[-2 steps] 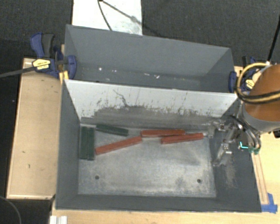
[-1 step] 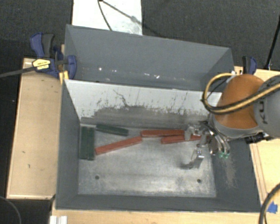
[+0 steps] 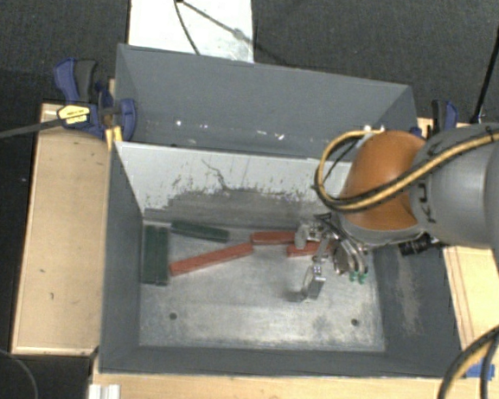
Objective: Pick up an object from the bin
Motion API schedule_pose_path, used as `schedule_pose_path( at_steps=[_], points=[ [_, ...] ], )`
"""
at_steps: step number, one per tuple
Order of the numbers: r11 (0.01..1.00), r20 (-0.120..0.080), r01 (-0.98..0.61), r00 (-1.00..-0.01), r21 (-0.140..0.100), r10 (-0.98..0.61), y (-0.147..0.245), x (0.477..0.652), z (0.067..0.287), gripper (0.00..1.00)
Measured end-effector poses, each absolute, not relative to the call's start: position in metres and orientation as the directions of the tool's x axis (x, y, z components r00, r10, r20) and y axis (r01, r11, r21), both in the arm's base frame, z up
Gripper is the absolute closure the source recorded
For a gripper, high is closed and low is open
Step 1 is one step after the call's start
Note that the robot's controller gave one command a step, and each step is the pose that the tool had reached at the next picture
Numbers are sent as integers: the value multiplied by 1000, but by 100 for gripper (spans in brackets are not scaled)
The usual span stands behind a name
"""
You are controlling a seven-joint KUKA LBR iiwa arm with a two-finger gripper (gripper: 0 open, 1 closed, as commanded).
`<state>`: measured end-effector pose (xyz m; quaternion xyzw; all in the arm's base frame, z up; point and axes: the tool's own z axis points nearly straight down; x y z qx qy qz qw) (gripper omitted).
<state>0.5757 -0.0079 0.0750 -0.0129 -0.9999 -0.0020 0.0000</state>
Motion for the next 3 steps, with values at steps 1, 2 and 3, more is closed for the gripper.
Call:
schedule_pose_path(
  at_steps=[1, 2, 3],
  points=[
    [995, -6, 105, -994, 3, 105, 29, 592, 74, 0],
    [996, -7, 91, -996, 4, 91, 72, 591, 71, 0],
    [992, -6, 127, -992, 5, 127, 150, 588, 74, 0]
  ],
)
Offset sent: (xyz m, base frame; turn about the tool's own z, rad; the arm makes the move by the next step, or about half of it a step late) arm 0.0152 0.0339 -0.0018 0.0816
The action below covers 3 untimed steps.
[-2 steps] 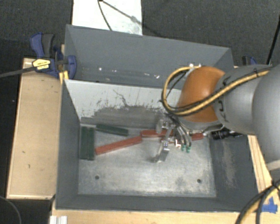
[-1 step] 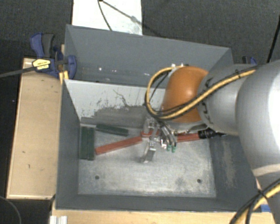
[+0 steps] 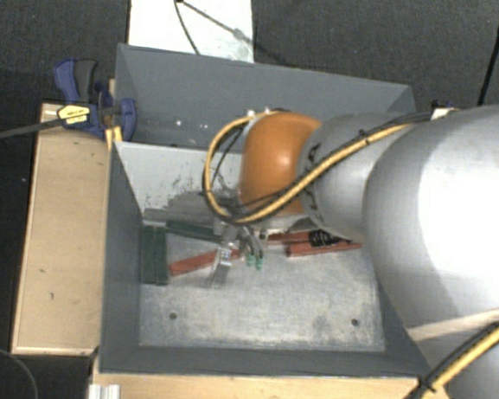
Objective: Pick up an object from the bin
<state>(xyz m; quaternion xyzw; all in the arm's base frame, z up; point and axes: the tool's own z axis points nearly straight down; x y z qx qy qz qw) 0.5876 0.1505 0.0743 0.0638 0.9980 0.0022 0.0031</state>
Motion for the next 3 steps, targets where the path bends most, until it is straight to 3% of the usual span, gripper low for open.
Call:
schedule_pose_path(
  at_steps=[1, 2, 3],
  points=[
    [992, -4, 130, -991, 1, 130, 145, 588, 74, 100],
    [995, -8, -101, -995, -11, -101, 165, 585, 71, 100],
    [985, -11, -174, -985, 0, -174, 146, 574, 216, 100]
  ],
)
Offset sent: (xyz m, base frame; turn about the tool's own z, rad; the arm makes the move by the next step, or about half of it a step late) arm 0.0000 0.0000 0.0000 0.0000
